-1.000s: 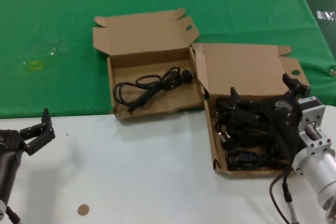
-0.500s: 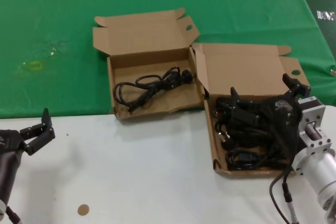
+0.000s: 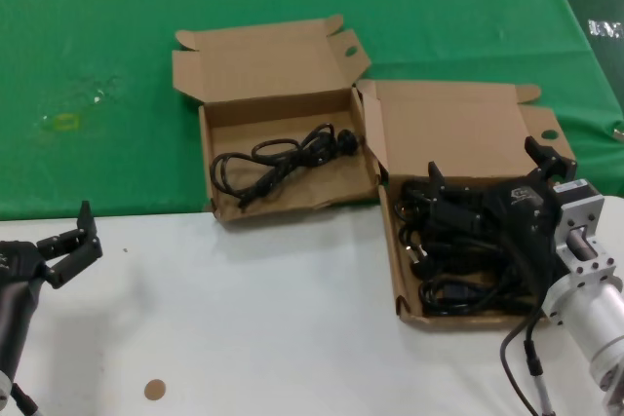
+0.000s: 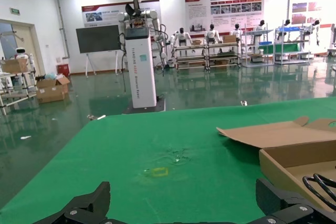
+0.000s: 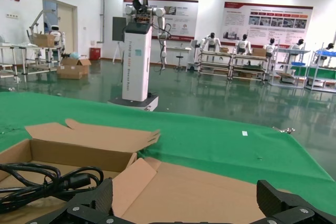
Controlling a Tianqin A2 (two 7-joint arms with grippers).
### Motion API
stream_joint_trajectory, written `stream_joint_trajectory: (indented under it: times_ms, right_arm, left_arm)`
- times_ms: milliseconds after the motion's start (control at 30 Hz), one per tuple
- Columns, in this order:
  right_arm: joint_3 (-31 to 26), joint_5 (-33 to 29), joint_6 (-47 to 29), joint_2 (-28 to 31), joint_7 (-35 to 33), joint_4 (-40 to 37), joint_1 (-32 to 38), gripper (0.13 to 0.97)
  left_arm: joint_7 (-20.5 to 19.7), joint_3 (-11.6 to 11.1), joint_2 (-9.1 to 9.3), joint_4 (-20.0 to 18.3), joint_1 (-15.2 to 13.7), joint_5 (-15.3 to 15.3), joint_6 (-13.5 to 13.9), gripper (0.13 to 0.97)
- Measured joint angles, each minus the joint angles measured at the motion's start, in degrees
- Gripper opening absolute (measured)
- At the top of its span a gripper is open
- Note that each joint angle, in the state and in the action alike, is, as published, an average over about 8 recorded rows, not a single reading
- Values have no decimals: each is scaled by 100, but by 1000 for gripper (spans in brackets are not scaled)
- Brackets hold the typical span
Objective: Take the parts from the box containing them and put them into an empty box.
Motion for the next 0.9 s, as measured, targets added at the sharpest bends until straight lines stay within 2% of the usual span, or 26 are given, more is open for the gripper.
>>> stream_joint_trajectory:
  times_ms: [900]
  right_arm:
    - [0, 0, 0, 0, 0, 0, 0, 966]
  left_arm:
    - [0, 0, 0, 0, 0, 0, 0, 966]
